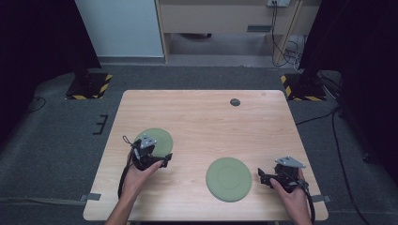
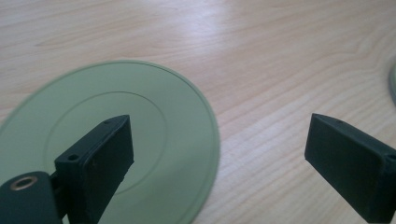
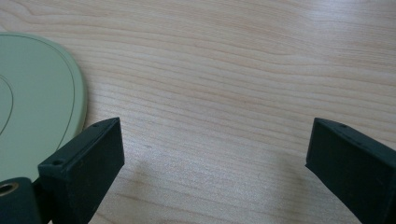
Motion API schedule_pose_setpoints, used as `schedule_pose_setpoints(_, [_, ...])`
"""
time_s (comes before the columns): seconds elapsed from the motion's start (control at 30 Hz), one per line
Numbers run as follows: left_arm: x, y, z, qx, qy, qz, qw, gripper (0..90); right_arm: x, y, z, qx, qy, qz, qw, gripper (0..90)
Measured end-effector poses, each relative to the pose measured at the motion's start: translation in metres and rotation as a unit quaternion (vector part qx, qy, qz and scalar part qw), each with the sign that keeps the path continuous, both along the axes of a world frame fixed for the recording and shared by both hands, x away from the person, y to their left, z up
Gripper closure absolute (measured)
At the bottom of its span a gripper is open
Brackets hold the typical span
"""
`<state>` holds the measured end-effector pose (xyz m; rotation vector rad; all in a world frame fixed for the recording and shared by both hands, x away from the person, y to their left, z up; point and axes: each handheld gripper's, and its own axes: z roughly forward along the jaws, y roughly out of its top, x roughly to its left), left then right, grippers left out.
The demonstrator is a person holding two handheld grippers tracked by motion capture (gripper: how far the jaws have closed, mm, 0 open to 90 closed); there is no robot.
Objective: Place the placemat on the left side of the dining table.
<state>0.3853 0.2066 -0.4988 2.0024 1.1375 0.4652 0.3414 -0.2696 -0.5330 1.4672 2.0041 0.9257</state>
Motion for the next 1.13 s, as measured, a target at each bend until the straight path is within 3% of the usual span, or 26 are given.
schedule_pose_setpoints(0.3, [-0.016,-0.024,-0.005,0.009,0.005,-0.045,0.9990,7.2,0.000,0.000,0.000,0.000,0.001,0.001,1.0000,4.5])
schedule_pose_setpoints(0.8, [-0.032,-0.074,-0.028,0.026,0.026,-0.111,0.9932,7.1,0.000,-0.001,0.000,0.000,-0.001,0.001,1.0000,4.5])
schedule_pose_setpoints(0.97, [-0.034,-0.083,-0.037,0.046,0.020,-0.117,0.9918,5.6,0.000,0.000,0.000,0.000,0.000,0.001,1.0000,4.5])
schedule_pose_setpoints(1.13, [-0.030,-0.085,-0.037,0.047,0.022,-0.114,0.9922,4.0,0.000,0.000,0.000,0.000,0.002,0.001,1.0000,4.5])
